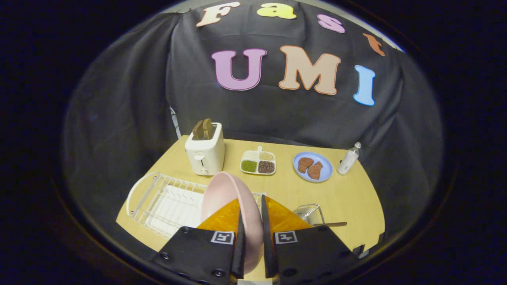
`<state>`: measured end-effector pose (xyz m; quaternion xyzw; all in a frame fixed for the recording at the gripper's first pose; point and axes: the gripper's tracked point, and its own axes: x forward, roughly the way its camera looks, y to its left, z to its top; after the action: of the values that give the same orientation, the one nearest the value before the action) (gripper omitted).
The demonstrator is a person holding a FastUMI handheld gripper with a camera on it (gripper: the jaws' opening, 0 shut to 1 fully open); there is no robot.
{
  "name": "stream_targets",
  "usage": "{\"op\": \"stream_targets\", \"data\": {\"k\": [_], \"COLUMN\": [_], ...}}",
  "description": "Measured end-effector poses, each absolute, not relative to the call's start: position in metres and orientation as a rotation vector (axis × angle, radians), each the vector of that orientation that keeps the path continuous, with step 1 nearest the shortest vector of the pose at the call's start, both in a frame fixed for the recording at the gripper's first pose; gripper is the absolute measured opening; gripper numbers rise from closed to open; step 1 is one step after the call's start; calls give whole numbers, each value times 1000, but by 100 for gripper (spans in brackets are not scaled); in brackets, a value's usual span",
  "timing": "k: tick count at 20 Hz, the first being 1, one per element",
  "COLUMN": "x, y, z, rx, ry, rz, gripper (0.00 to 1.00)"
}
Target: Take the plate from the dish rack, then take the spoon from the basket and place it into the plate.
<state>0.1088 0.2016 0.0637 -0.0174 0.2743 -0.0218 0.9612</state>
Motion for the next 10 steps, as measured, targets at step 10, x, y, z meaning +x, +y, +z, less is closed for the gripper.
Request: {"op": "stream_targets", "data": {"k": [10], "x": [38], "y": [73], "z": [86], "rx": [102], "ry": [454], "rz": [-102], "gripper": [23]}}
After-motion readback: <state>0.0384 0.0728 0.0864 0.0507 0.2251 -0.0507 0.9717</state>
